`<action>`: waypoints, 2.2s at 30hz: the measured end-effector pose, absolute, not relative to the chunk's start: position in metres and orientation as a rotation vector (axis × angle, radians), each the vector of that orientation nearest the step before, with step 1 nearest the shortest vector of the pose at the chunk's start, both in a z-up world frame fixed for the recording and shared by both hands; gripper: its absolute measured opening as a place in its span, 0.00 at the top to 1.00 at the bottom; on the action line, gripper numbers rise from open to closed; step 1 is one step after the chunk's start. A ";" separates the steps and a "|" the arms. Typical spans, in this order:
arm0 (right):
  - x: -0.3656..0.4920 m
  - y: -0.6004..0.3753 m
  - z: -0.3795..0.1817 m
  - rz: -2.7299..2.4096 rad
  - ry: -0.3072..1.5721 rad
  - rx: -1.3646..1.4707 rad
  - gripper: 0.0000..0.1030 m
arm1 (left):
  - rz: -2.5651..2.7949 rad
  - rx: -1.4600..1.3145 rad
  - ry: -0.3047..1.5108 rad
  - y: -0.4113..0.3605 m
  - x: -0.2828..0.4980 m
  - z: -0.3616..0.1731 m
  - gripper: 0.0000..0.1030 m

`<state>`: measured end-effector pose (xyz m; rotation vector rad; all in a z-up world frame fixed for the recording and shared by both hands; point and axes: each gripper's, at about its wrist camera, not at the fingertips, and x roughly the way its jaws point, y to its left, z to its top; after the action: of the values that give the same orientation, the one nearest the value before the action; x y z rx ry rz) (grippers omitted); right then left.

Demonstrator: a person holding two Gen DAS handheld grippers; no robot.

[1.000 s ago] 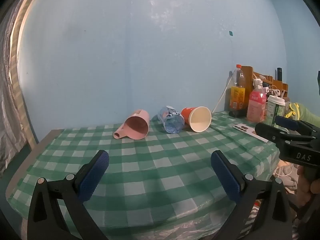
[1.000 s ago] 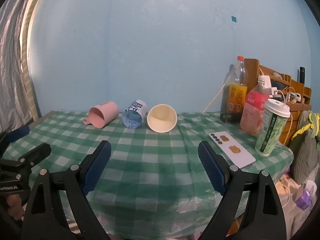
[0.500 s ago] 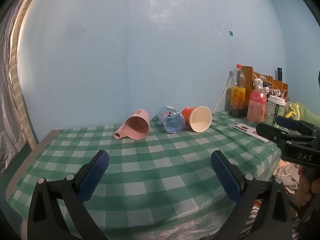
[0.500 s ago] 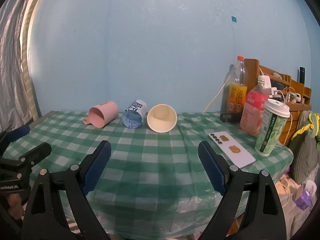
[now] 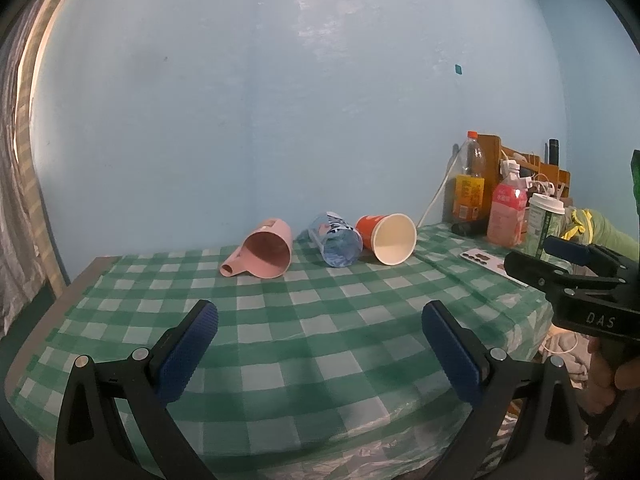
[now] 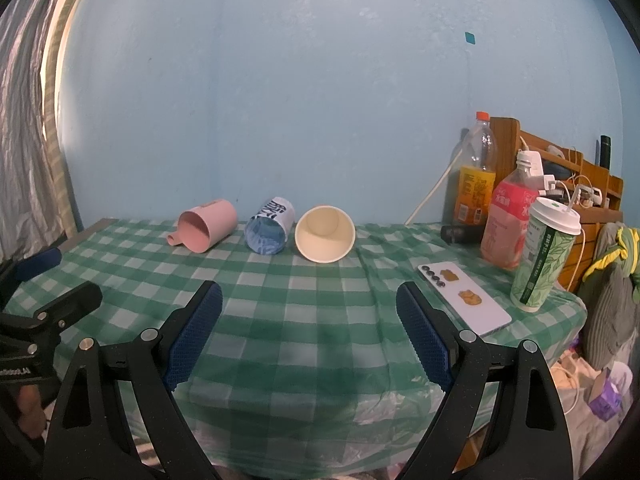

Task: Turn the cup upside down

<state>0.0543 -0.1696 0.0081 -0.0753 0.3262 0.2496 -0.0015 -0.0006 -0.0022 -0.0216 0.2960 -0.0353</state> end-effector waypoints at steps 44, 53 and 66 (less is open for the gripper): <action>0.054 -0.166 0.005 0.249 0.333 -0.081 0.15 | -0.056 -0.050 0.336 0.002 0.002 -0.005 0.00; 0.054 -0.165 0.003 0.249 0.335 -0.084 0.15 | -0.069 -0.058 0.351 0.003 0.007 -0.004 0.00; 0.061 -0.164 -0.002 0.263 0.362 -0.073 0.15 | -0.071 -0.052 0.378 0.003 0.016 -0.001 0.00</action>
<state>0.0612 -0.1644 -0.0022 -0.0727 0.3616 0.2628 0.0161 0.0027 -0.0009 -0.0516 0.3784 -0.0707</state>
